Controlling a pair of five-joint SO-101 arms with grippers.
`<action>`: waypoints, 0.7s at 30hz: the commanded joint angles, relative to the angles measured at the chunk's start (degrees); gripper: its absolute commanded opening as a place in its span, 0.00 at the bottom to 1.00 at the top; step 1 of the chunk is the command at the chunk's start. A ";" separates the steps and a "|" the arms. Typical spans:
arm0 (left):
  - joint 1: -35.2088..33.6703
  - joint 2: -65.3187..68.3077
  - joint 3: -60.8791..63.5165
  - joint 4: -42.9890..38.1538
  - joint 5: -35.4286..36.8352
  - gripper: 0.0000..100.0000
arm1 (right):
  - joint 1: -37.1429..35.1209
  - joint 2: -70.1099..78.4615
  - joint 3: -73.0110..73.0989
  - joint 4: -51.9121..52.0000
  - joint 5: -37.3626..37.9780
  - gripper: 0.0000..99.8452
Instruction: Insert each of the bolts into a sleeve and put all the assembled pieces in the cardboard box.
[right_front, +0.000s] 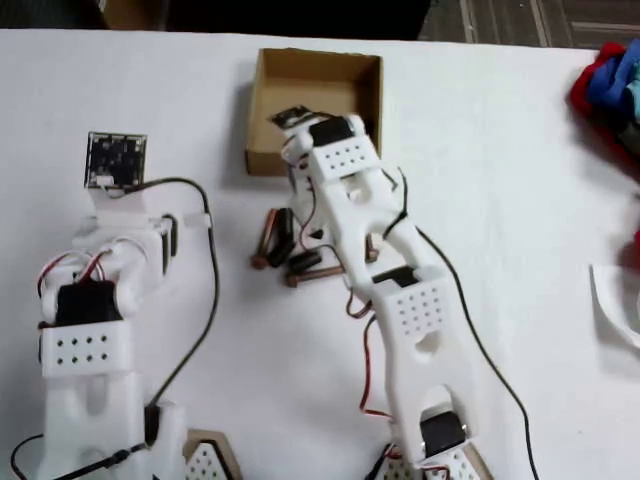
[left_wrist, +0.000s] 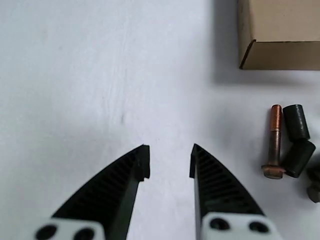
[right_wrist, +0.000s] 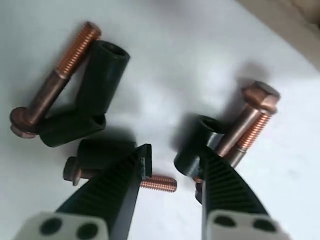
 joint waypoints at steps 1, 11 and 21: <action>-0.53 -1.32 -0.40 -0.79 -0.35 0.15 | 1.80 -0.40 -1.67 -0.57 0.53 0.16; -0.53 -1.32 -0.48 -0.79 -0.35 0.15 | 1.89 1.36 -1.49 -2.24 0.53 0.16; -0.53 -1.32 -0.31 -1.14 -0.35 0.15 | 1.89 10.33 -2.73 -4.35 0.26 0.11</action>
